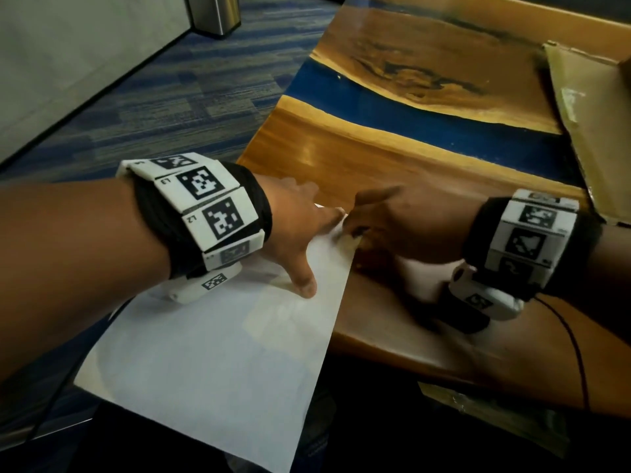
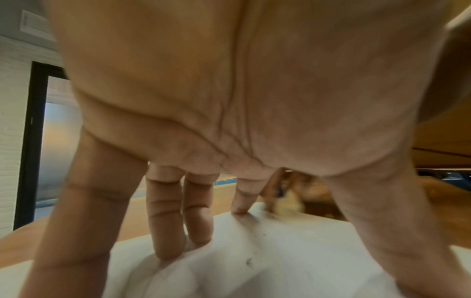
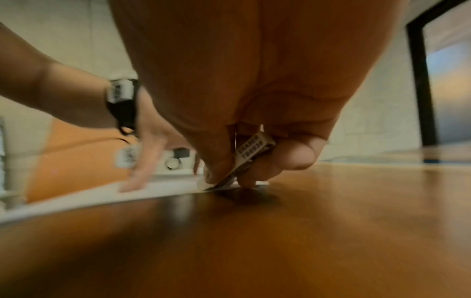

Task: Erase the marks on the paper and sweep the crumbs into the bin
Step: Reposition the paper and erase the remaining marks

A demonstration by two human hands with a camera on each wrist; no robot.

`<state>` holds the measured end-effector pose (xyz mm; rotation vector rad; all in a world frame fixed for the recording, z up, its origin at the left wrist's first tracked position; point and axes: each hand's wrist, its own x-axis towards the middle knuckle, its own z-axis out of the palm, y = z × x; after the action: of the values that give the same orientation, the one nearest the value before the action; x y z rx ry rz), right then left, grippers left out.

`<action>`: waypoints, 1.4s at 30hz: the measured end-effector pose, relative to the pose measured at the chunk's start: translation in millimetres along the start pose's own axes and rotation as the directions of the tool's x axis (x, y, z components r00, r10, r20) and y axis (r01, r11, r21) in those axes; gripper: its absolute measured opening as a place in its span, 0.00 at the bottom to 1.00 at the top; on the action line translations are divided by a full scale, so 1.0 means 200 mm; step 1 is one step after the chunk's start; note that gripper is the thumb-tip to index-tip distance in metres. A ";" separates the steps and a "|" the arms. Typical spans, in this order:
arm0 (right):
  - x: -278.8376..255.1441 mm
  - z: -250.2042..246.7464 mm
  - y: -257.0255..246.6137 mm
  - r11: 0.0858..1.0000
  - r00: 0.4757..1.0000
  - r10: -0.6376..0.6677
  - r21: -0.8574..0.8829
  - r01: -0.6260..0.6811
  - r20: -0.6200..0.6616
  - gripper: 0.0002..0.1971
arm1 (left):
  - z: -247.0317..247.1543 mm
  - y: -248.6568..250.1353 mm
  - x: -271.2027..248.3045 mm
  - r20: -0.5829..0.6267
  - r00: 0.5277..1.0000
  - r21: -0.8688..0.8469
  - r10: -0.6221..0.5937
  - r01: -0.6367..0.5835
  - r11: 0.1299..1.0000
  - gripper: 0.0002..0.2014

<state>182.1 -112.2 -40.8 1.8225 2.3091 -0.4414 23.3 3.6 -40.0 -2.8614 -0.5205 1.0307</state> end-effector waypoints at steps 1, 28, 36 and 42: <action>0.00 -0.01 0.04 0.998 0.998 0.060 -0.015 -0.060 -0.026 0.16 | 0.00 0.01 0.00 -0.003 1.000 0.002 -0.001 0.001 1.000 0.62; -0.08 0.02 -0.08 0.975 0.997 -0.044 0.216 0.055 -0.056 0.14 | 0.08 0.00 -0.05 -0.124 0.992 -0.153 -0.037 0.018 0.988 0.62; -0.10 0.00 0.04 0.967 0.990 0.133 0.211 -0.139 0.042 0.16 | 0.13 -0.11 -0.14 -0.092 0.995 -0.242 -0.037 0.014 0.970 0.48; -0.05 -0.07 0.01 0.956 0.982 0.186 0.224 -0.187 0.026 0.13 | 0.13 -0.21 -0.12 -0.260 0.964 -0.250 0.050 -0.117 0.961 0.31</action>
<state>187.6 -116.0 -25.1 2.1162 2.1298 -0.7024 -21.8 33.5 -38.9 -3.2102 -0.5559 0.6307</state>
